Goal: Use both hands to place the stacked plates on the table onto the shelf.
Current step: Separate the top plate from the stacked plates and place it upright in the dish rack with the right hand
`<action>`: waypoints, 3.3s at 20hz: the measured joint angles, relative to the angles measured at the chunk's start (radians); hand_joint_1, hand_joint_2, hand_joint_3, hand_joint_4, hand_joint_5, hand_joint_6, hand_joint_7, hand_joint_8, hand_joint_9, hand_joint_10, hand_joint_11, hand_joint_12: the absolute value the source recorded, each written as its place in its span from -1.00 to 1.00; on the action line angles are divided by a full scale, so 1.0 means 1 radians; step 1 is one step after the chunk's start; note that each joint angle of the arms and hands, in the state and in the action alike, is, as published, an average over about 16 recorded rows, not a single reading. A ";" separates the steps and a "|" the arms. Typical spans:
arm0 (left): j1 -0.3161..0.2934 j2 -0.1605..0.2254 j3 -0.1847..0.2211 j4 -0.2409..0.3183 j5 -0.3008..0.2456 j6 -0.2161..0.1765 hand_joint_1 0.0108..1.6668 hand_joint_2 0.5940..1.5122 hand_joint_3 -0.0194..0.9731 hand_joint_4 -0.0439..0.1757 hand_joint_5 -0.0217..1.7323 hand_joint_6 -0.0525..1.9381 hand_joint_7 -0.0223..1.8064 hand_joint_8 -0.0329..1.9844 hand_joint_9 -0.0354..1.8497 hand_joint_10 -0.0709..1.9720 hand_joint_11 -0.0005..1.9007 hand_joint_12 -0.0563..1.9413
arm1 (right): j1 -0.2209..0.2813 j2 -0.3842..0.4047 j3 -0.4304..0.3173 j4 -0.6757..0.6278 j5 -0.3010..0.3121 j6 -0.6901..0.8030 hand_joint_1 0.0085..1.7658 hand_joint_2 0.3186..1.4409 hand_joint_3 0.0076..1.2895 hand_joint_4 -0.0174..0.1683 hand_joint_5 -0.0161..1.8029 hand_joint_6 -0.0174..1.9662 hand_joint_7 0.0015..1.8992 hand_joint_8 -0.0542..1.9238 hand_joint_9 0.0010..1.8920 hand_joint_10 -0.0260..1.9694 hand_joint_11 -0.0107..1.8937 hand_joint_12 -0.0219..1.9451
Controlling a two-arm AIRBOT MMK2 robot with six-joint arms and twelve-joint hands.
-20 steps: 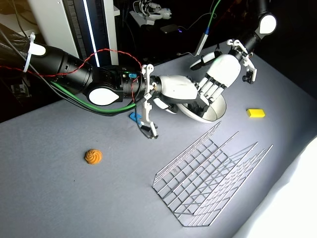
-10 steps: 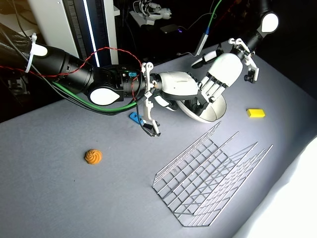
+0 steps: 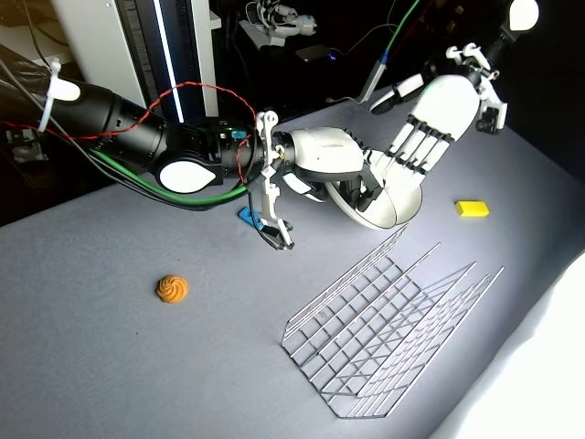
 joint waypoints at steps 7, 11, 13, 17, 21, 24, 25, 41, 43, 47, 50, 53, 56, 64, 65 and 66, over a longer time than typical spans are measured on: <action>-0.029 0.049 0.017 0.006 -0.018 -0.034 -0.99 0.01 -0.94 -0.59 -0.95 -0.93 -0.96 -0.97 -0.94 -0.93 -0.98 -0.94 | 0.039 0.104 -0.108 0.003 -0.005 0.000 0.34 0.14 -0.99 -0.77 0.13 -0.19 0.15 -0.11 0.30 -0.71 -0.16 0.14; -0.039 0.068 0.027 0.010 -0.024 -0.052 -0.99 0.01 -0.94 -0.59 -0.95 -0.93 -0.96 -0.97 -0.94 -0.93 -0.99 -0.94 | 0.068 0.181 -0.179 0.007 -0.012 -0.001 0.39 0.15 -0.99 -0.78 0.11 -0.10 0.13 -0.07 0.21 -0.47 -0.16 0.14; -0.041 0.074 0.032 0.012 -0.027 -0.060 -0.99 0.02 -0.94 -0.59 -0.95 -0.93 -0.96 -0.97 -0.94 -0.93 -0.99 -0.94 | 0.083 0.220 -0.215 0.010 -0.016 -0.002 0.42 0.15 -0.99 -0.77 0.10 -0.07 0.12 -0.06 0.17 -0.37 -0.16 0.14; -0.045 0.084 0.038 0.016 -0.030 -0.071 -0.99 0.03 -0.94 -0.59 -0.95 -0.93 -0.96 -0.97 -0.94 -0.93 -0.99 -0.94 | 0.124 0.288 -0.277 0.032 -0.025 -0.002 0.46 0.16 -0.99 -0.81 0.08 -0.05 0.11 -0.07 0.10 -0.15 -0.17 0.16; -0.046 0.089 0.042 0.019 -0.033 -0.074 -0.99 0.03 -0.94 -0.58 -0.95 -0.93 -0.96 -0.97 -0.94 -0.92 -0.99 -0.94 | 0.177 0.343 -0.320 0.067 -0.047 0.007 0.48 0.16 -0.99 -0.85 0.07 -0.06 0.11 -0.08 0.04 0.01 -0.18 0.17; -0.046 0.090 0.044 0.020 -0.034 -0.075 -0.99 0.02 -0.94 -0.58 -0.95 -0.93 -0.96 -0.97 -0.94 -0.93 -0.99 -0.94 | 0.227 0.375 -0.340 0.094 -0.077 0.027 0.48 0.16 -0.99 -0.85 0.07 -0.06 0.12 -0.08 0.04 0.01 -0.19 0.17; -0.046 0.090 0.045 0.020 -0.034 -0.076 -0.99 0.02 -0.94 -0.58 -0.95 -0.93 -0.96 -0.97 -0.94 -0.93 -0.99 -0.94 | 0.246 0.383 -0.345 0.102 -0.089 0.037 0.48 0.16 -0.99 -0.85 0.07 -0.06 0.12 -0.09 0.04 0.01 -0.19 0.17; -0.046 0.090 0.048 0.025 -0.035 -0.076 -0.99 0.01 -0.94 -0.57 -0.95 -0.93 -0.96 -0.97 -0.94 -0.93 -0.98 -0.94 | 0.535 0.437 -0.310 0.053 -0.395 0.387 0.48 0.16 -0.99 -0.86 0.07 -0.09 0.13 -0.12 0.04 0.00 -0.20 0.19; -0.046 0.090 0.048 0.026 -0.035 -0.076 -0.99 0.01 -0.94 -0.57 -0.95 -0.93 -0.96 -0.97 -0.94 -0.93 -0.98 -0.94 | 0.553 0.435 -0.287 -0.003 -0.413 0.488 0.49 0.16 -0.99 -0.86 0.07 -0.09 0.13 -0.11 0.04 0.01 -0.20 0.19; -0.046 0.090 0.048 0.027 -0.035 -0.076 -0.99 0.01 -0.94 -0.57 -0.95 -0.93 -0.96 -0.97 -0.94 -0.93 -0.99 -0.94 | 0.580 0.425 -0.225 -0.122 -0.429 0.720 0.49 0.16 -0.99 -0.87 0.06 -0.09 0.12 -0.10 0.04 0.03 -0.20 0.20; -0.046 0.090 0.048 0.027 -0.035 -0.076 -0.99 0.01 -0.94 -0.57 -0.95 -0.93 -0.96 -0.97 -0.94 -0.93 -0.99 -0.94 | 0.597 0.416 -0.174 -0.210 -0.435 0.899 0.50 0.16 -0.99 -0.87 0.06 -0.09 0.12 -0.11 0.05 0.05 -0.20 0.20; -0.046 0.090 0.048 0.028 -0.035 -0.076 -0.99 0.01 -0.94 -0.57 -0.95 -0.93 -0.96 -0.97 -0.94 -0.93 -0.99 -0.94 | 0.614 0.405 -0.126 -0.285 -0.448 1.061 0.51 0.16 -0.99 -0.88 0.06 -0.09 0.12 -0.10 0.06 0.06 -0.20 0.20; -0.046 0.090 0.048 0.028 -0.035 -0.076 -0.99 0.02 -0.94 -0.57 -0.95 -0.93 -0.96 -0.97 -0.94 -0.93 -0.99 -0.94 | 0.629 0.393 -0.085 -0.318 -0.474 1.175 0.52 0.17 -0.99 -0.89 0.06 -0.09 0.11 -0.09 0.06 0.07 -0.20 0.19; -0.049 0.090 0.048 0.032 -0.035 -0.076 -0.99 0.02 -0.94 -0.57 -0.95 -0.93 -0.96 -0.97 -0.94 -0.93 -0.99 -0.94 | 0.658 0.364 -0.002 -0.288 -0.584 1.292 0.53 0.19 -0.99 -0.85 0.06 -0.10 0.12 -0.09 0.13 -0.16 -0.19 0.15; -0.050 0.090 0.048 0.033 -0.035 -0.076 -0.99 0.01 -0.94 -0.57 -0.95 -0.93 -0.96 -0.97 -0.94 -0.93 -0.99 -0.94 | 0.659 0.361 0.006 -0.283 -0.597 1.297 0.53 0.19 -0.99 -0.85 0.06 -0.10 0.12 -0.08 0.14 -0.18 -0.19 0.15; -0.051 0.090 0.048 0.034 -0.035 -0.076 -0.99 0.01 -0.94 -0.57 -0.95 -0.93 -0.96 -0.97 -0.94 -0.93 -0.99 -0.94 | 0.660 0.358 0.014 -0.277 -0.608 1.301 0.53 0.19 -0.99 -0.85 0.06 -0.11 0.13 -0.08 0.15 -0.23 -0.19 0.14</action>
